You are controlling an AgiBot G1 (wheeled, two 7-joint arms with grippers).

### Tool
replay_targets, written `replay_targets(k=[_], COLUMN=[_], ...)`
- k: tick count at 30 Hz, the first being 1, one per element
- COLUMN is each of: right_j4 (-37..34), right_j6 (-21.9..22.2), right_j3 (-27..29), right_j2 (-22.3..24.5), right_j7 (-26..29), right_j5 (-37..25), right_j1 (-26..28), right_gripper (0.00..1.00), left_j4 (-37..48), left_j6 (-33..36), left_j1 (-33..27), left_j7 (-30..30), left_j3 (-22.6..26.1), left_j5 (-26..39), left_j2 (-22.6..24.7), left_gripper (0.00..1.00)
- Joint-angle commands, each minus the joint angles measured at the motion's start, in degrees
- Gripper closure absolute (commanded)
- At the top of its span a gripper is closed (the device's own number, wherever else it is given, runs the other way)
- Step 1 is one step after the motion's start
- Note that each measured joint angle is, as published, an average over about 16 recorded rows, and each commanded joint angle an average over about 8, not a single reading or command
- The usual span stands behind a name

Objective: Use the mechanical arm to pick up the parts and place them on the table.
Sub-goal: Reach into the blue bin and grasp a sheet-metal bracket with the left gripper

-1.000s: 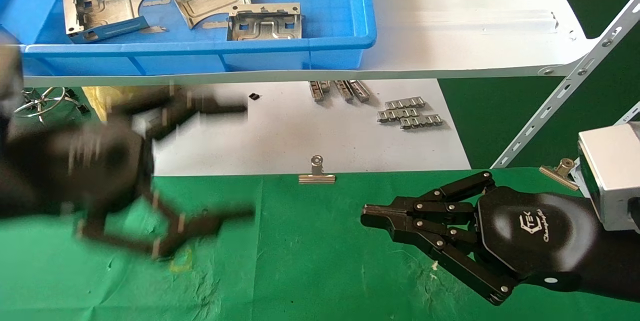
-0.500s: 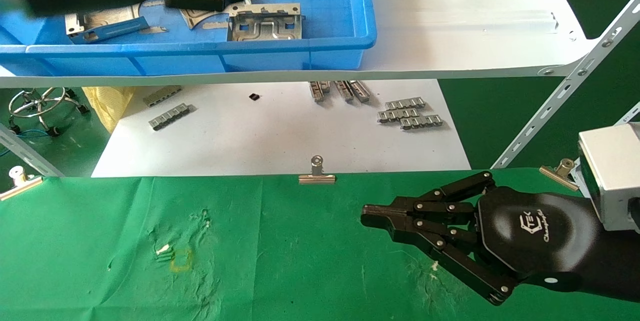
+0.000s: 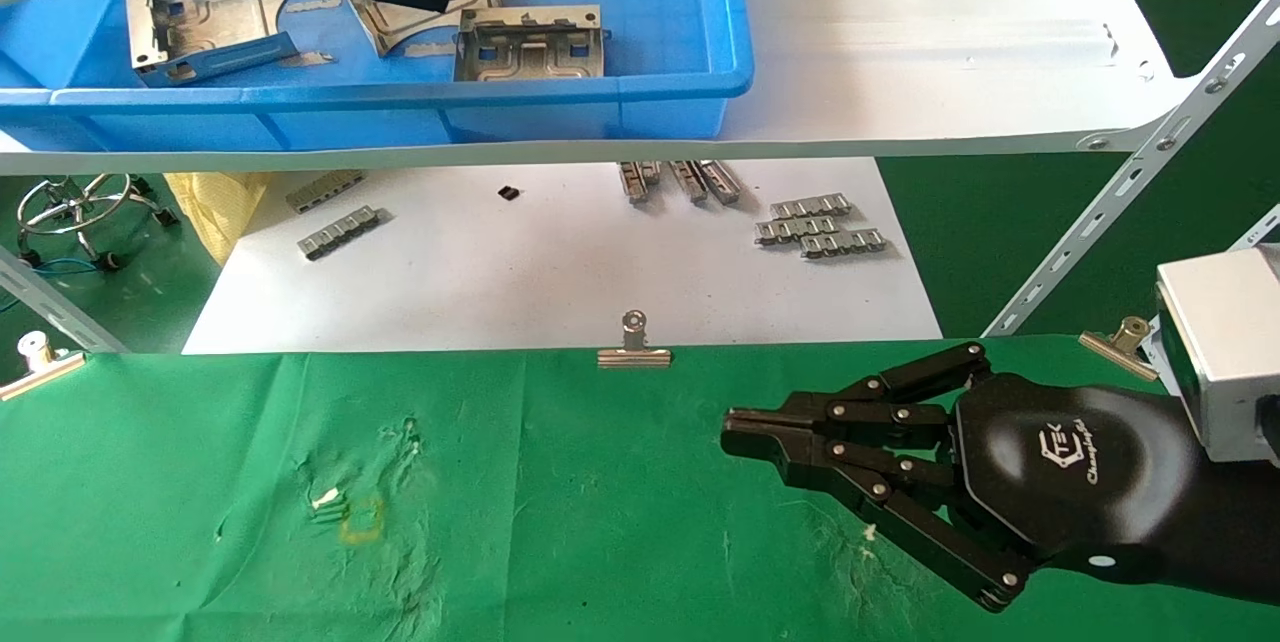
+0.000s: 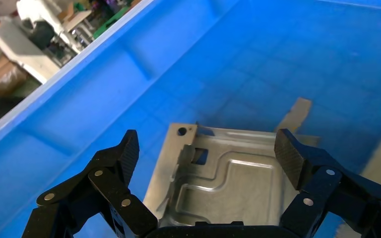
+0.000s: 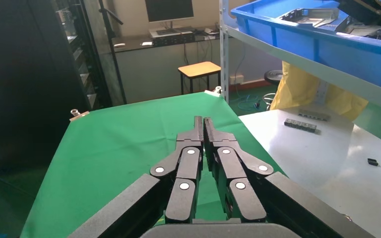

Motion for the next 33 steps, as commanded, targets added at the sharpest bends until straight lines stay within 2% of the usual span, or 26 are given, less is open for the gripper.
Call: replay_targets(k=[1, 12, 33], right_j4=[0.0, 0.0, 0.0], right_j6=[0.0, 0.0, 0.0], right_j3=[0.0, 0.0, 0.0], right_j2=[0.0, 0.0, 0.0], right_j7=[0.0, 0.0, 0.0], right_j5=[0.0, 0.0, 0.0], right_j1=[0.0, 0.0, 0.0], right_gripper=[0.0, 0.0, 0.0], left_j4=[2.01, 6.56, 7.19], left_j6=[-1.4, -5.09, -4.22], left_j1=[-0.51, -2.1, -2.52], left_j7=[0.37, -2.89, -6.35], left_j3=[0.14, 0.01, 1.78], left_j5=[0.3, 0.19, 2.75], left_j2=[0.87, 1.4, 0.4], left_gripper=[0.99, 1.0, 1.0])
